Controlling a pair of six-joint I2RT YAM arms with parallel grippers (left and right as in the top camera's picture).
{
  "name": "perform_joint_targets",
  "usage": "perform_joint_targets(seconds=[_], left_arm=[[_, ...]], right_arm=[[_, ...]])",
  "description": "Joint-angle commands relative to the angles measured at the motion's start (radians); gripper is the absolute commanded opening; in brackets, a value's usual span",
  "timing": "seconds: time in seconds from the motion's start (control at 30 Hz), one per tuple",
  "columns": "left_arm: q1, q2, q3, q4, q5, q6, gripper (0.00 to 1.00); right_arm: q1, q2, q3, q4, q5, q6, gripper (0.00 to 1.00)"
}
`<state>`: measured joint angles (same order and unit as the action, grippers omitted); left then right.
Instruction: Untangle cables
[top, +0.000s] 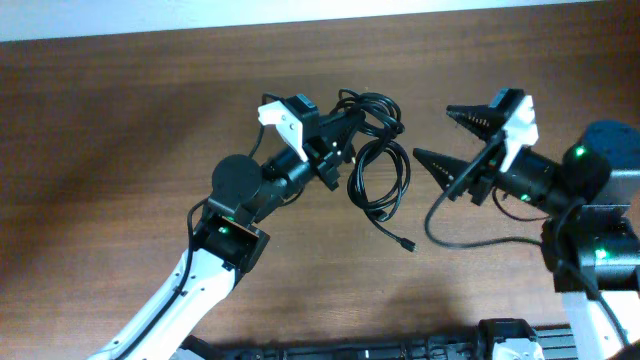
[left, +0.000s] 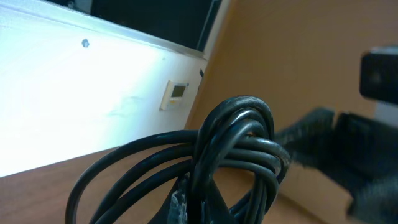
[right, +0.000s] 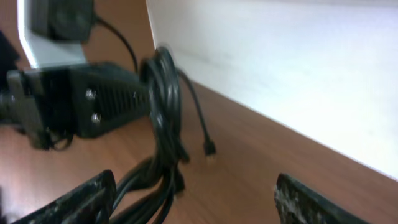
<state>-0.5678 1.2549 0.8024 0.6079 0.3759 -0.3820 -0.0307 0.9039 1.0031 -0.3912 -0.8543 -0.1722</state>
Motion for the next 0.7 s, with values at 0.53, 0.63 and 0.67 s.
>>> perform_joint_targets(seconds=[0.53, 0.63, 0.67], left_arm=[[-0.067, -0.009, 0.008, 0.000, 0.039, -0.073, 0.00], [-0.067, -0.009, 0.008, 0.002, 0.055, -0.074, 0.00], [-0.067, -0.009, 0.008, 0.012, 0.055, -0.075, 0.00]], right_arm=[[0.528, -0.040, 0.005, 0.013, 0.833, -0.243, 0.14], [0.528, -0.040, 0.005, 0.013, 0.818, -0.243, 0.13], [0.528, -0.040, 0.005, 0.013, 0.799, -0.243, 0.15]])
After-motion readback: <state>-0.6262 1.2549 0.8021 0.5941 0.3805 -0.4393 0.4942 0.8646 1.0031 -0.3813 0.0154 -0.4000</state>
